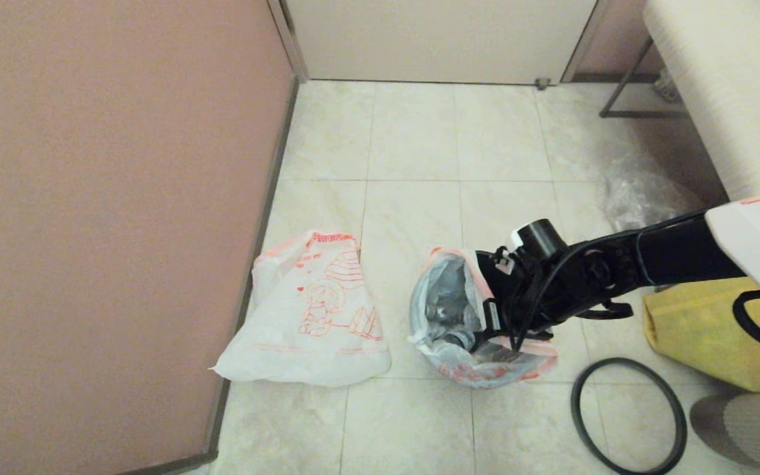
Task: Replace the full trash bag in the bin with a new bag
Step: Place the trash bag on the floor
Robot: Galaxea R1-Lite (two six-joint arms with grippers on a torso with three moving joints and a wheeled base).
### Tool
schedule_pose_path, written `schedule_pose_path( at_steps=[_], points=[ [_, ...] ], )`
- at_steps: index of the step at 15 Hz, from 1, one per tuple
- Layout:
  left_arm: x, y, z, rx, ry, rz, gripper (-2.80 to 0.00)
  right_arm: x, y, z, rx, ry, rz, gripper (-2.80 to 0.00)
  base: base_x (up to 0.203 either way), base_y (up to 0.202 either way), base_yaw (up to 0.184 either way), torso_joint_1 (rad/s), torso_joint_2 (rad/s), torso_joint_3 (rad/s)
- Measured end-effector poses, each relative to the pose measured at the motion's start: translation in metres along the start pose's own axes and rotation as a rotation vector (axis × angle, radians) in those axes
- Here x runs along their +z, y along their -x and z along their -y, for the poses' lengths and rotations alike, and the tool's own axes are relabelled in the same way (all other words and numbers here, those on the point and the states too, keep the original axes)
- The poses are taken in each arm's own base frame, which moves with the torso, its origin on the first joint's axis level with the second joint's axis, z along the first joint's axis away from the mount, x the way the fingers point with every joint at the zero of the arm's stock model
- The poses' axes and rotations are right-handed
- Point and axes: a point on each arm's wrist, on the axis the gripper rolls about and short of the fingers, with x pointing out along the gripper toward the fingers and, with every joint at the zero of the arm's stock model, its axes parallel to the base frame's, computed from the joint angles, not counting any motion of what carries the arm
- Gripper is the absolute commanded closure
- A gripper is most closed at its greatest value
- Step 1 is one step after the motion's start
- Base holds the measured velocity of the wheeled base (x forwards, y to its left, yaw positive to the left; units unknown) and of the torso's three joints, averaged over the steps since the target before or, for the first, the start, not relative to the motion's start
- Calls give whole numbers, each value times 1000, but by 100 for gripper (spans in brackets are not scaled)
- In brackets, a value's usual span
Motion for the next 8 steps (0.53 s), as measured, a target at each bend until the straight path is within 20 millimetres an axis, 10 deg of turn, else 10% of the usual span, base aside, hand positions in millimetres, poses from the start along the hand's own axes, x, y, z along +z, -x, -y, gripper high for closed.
schedule_pose_path(
  at_steps=[3,8],
  points=[
    [0,0,0,0,0,0,0,-2,-1,-25,-91,54,37,0,0,0,0,0,0,0],
    [0,0,0,0,0,0,0,-20,53,-56,-103,117,-9,0,0,0,0,0,0,0]
  ],
)
